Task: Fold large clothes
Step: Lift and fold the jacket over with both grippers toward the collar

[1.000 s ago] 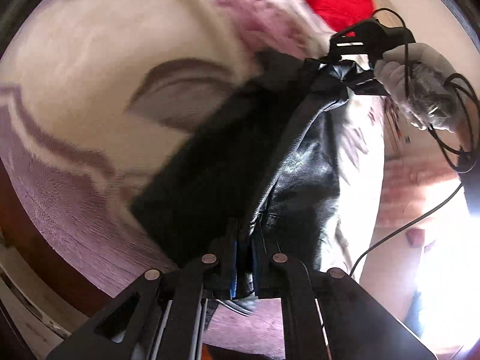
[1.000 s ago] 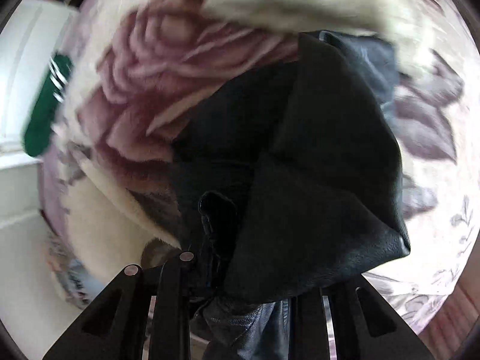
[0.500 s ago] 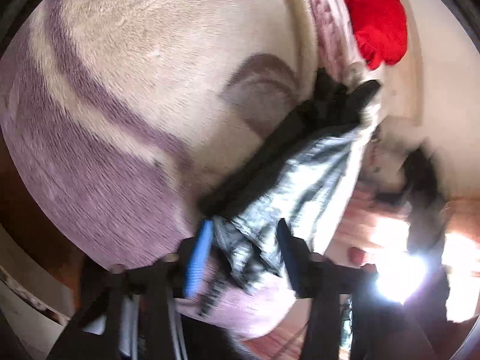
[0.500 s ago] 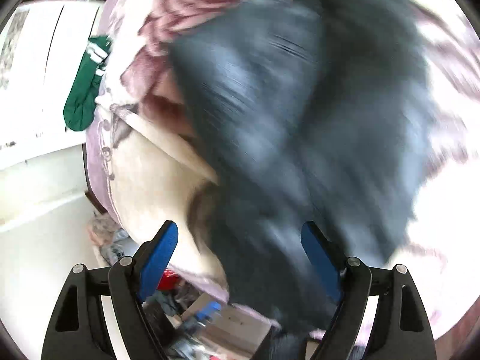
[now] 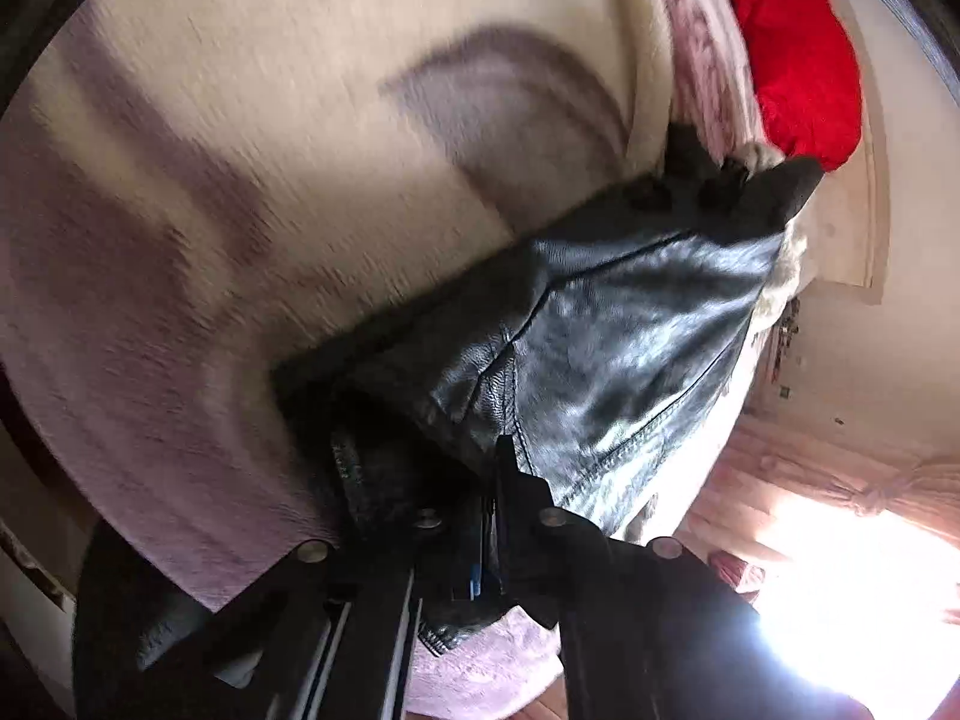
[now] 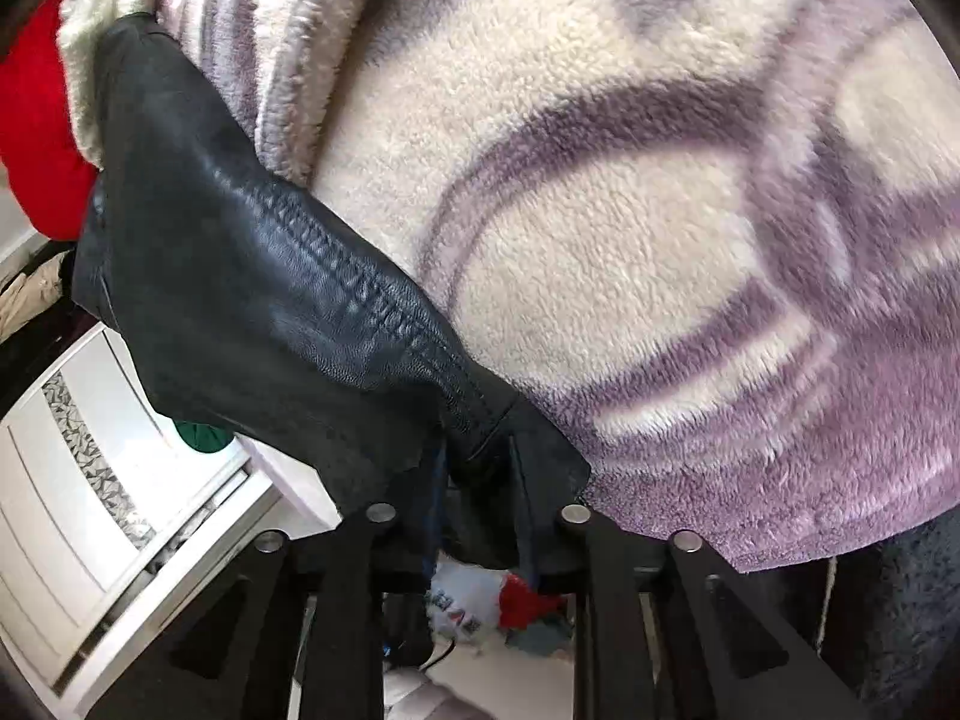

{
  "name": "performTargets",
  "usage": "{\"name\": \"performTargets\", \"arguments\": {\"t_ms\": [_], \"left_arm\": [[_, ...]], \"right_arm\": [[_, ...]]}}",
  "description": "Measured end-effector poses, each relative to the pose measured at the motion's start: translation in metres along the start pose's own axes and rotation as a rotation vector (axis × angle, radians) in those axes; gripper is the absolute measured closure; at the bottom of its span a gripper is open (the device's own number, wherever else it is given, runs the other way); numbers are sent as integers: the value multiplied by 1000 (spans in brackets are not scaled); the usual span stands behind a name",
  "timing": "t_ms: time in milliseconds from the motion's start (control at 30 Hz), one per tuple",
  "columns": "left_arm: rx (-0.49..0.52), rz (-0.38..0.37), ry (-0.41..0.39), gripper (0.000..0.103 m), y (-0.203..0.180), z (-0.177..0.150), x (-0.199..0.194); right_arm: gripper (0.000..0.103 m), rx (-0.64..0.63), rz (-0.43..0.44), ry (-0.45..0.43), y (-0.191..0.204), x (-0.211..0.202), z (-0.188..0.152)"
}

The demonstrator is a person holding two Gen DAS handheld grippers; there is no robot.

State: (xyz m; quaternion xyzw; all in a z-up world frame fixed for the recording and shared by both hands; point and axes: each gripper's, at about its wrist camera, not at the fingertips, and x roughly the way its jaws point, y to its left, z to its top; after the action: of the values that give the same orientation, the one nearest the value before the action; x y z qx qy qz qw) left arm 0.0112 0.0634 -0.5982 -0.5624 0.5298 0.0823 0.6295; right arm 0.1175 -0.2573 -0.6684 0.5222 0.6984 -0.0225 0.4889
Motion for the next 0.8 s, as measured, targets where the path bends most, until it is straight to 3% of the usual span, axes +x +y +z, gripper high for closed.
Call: {"name": "performTargets", "arguments": {"t_ms": [167, 300, 400, 500, 533, 567, 667, 733, 767, 800], "left_arm": [[50, 49, -43, 102, -2, 0, -38], [49, 141, -18, 101, 16, 15, -15], [-4, 101, 21, 97, 26, 23, -10], [66, 105, 45, 96, 7, 20, -25], [92, 121, 54, 95, -1, 17, -33], [125, 136, 56, 95, -9, 13, -41], [220, 155, 37, 91, -27, 6, -61], [283, 137, 5, 73, -42, 8, -64], [312, 153, -21, 48, -45, 11, -64], [329, 166, -45, 33, -49, 13, -62]], "right_arm": [[93, -99, -37, 19, 17, 1, -34], [94, -258, -224, 50, 32, 33, -58], [91, -368, -320, 85, 46, 75, -63], [69, -303, -246, 156, 45, 64, -53], [52, -290, -207, 182, 46, 52, -49], [42, -292, -204, 174, 49, 43, -45], [42, -372, -216, 99, 79, 3, -30], [40, -445, -216, 52, 115, -17, -17], [35, -489, -212, 21, 137, -27, -10], [32, -528, -228, -9, 161, -35, -3]]}}
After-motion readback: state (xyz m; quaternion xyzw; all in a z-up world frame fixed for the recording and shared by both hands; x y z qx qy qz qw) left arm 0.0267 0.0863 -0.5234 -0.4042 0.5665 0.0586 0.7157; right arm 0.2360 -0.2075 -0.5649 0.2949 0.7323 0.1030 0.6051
